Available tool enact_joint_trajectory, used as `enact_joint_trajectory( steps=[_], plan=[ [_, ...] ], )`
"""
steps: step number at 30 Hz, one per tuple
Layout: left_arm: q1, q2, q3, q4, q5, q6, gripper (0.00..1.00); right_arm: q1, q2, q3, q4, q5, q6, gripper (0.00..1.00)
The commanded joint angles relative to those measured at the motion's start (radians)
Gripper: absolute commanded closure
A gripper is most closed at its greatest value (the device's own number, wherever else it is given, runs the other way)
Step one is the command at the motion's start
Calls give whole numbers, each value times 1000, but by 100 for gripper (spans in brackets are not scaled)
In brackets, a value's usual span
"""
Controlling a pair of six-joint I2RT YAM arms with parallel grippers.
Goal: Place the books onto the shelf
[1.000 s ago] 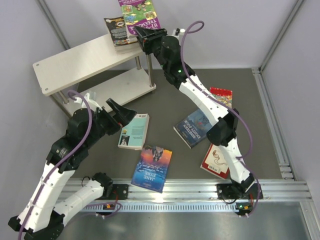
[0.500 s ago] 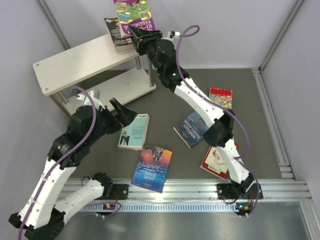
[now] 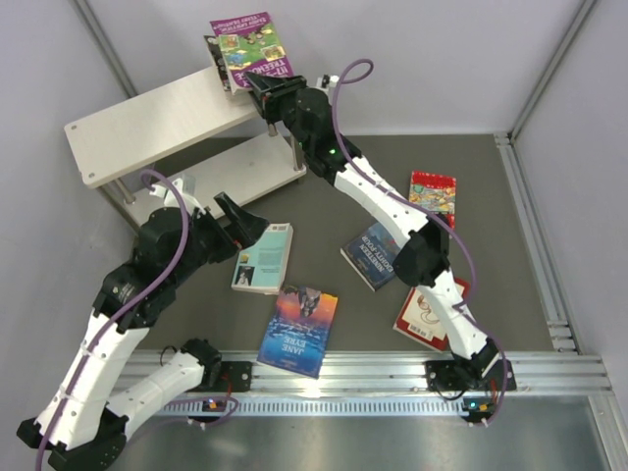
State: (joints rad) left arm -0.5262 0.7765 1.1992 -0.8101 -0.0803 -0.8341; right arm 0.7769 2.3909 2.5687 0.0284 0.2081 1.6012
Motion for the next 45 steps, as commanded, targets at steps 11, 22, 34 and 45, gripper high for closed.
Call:
enact_joint_trajectory(
  steps=[11,22,34,45],
  plan=[
    [-3,-11,-7,31,-27,1,1,-1,-52,38,117,-88,-1,1],
    [-1,4,-27,68,-26,-16,1,-8,-111,-59,110,-238,-20,0],
    [-3,6,-58,91,-36,-37,1,-1,-248,-251,174,-484,-142,0],
    [-3,118,-6,147,-9,10,1,-155,-763,-861,251,-524,-371,47]
  ],
)
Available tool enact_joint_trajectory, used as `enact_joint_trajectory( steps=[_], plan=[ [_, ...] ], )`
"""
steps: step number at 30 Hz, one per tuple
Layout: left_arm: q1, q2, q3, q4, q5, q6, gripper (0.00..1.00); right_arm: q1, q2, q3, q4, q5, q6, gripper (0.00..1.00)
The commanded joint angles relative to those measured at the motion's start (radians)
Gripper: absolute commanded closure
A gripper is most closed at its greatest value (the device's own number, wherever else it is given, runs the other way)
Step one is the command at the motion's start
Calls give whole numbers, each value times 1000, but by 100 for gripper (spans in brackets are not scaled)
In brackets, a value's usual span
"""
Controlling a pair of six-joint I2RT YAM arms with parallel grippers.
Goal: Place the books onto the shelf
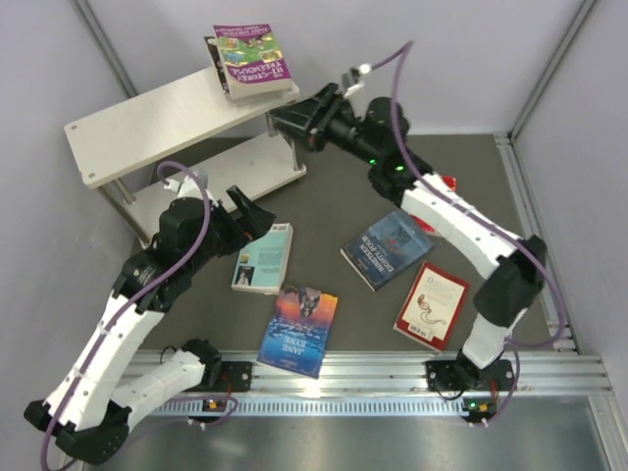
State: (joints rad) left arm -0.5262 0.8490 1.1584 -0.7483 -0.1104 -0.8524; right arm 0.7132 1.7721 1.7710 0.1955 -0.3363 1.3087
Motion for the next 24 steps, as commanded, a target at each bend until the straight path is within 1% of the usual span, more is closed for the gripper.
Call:
enact_joint_trajectory(
  steps=[1,2,3,4,6,9,10,11,12,13,14,16,19,22,24],
  plan=[
    [-3,54,27,111,32,20,1,-115,-161,-88,68,51,-83,70],
    [-3,62,21,124,52,15,1,-156,-172,-88,41,59,-88,77],
    [-3,74,17,139,61,9,1,-176,-169,-81,38,62,-98,81],
    [-3,82,8,150,70,-2,1,-193,-160,-47,21,63,-103,83],
    [-3,97,9,165,90,-10,1,-227,-105,1,-7,59,-98,84],
    [-3,105,15,165,91,-11,2,-239,12,132,-42,46,-82,86],
    [-3,108,17,165,90,-13,1,-238,47,218,-56,34,-75,88],
    [-3,108,18,167,87,-11,2,-230,120,267,-71,28,-69,89],
    [-3,111,21,167,87,-11,1,-228,154,316,-105,23,-63,89],
    [-3,116,29,164,87,-10,1,-222,188,400,-120,20,-62,89],
    [-3,120,35,159,87,-8,2,-215,241,438,-137,22,-62,89],
    [-3,130,52,138,83,-1,2,-210,282,494,-178,22,-54,90],
    [-3,131,67,116,71,9,1,-207,296,475,-221,25,-63,89],
    [-3,122,67,101,48,16,1,-205,265,414,-226,37,-86,87],
    [-3,114,61,99,40,18,1,-205,268,404,-215,33,-80,87]
  ],
)
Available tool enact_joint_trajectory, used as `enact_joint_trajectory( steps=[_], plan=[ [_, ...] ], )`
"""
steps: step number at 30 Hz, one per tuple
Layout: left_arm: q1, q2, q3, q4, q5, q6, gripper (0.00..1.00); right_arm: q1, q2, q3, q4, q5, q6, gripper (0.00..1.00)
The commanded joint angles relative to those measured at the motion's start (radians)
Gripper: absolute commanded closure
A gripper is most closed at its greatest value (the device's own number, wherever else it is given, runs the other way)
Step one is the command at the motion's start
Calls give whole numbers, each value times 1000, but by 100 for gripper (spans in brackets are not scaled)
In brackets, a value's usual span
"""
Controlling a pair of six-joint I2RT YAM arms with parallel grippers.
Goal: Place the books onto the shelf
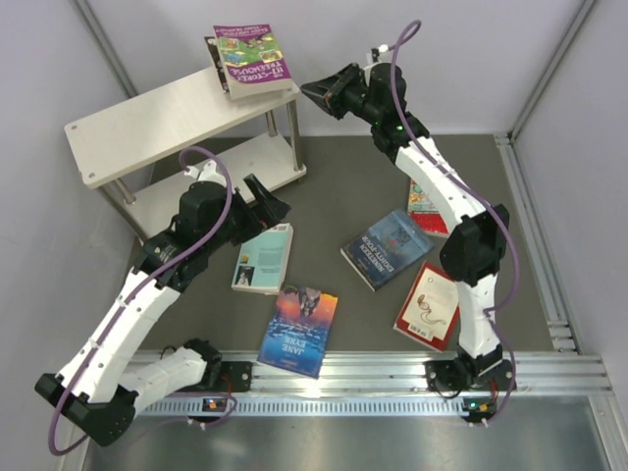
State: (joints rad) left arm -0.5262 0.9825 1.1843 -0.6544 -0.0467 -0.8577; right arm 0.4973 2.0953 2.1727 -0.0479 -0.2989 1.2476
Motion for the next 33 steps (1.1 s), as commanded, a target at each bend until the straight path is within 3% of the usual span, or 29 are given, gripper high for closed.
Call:
enact_joint_trajectory(
  steps=[1,33],
  plan=[
    [-3,-19,32,9,-24,23,1,10,-49,10,31,-11,-16,87],
    [0,11,58,-4,-62,57,1,53,223,305,132,-5,139,80]
  ],
)
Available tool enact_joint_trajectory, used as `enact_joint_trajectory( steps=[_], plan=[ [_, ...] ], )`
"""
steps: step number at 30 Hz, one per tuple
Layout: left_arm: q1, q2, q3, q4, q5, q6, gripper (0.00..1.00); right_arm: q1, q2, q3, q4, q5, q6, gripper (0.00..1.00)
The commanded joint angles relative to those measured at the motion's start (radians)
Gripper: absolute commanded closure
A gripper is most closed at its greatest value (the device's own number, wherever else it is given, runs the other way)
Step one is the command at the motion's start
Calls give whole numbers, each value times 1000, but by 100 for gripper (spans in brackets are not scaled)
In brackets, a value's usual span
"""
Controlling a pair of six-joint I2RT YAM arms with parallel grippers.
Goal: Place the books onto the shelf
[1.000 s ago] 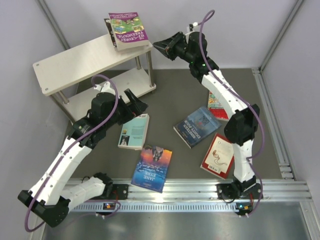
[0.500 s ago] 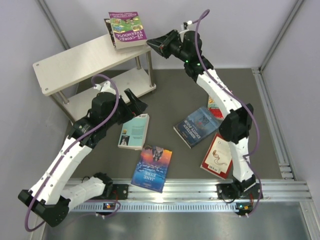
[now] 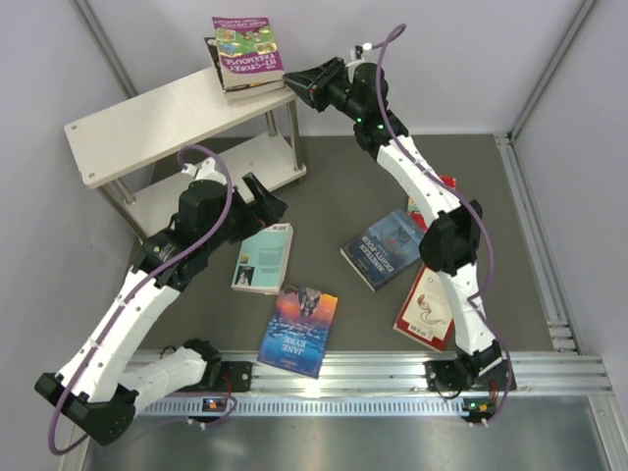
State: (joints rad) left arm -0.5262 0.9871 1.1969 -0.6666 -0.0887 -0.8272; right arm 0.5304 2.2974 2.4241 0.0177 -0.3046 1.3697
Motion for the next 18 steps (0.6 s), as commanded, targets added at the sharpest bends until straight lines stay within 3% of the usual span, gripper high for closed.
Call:
enact_joint_trajectory(
  steps=[1,4,7,11,15,18],
  plan=[
    [-1,12,47,9,-19,28,1,20,22,52,71,-4,14,80],
    [0,25,58,9,-20,33,1,13,-6,32,91,-31,-17,78],
    [0,42,73,9,-22,40,1,-16,-114,-98,152,-73,-73,74],
    [0,51,69,30,-13,56,1,-78,-343,-423,200,-79,-156,61],
    [-1,93,55,74,50,65,1,-183,-603,-661,119,-103,-245,24],
    [-3,169,23,128,139,48,1,-260,-755,-842,-87,-87,-336,14]
  ],
)
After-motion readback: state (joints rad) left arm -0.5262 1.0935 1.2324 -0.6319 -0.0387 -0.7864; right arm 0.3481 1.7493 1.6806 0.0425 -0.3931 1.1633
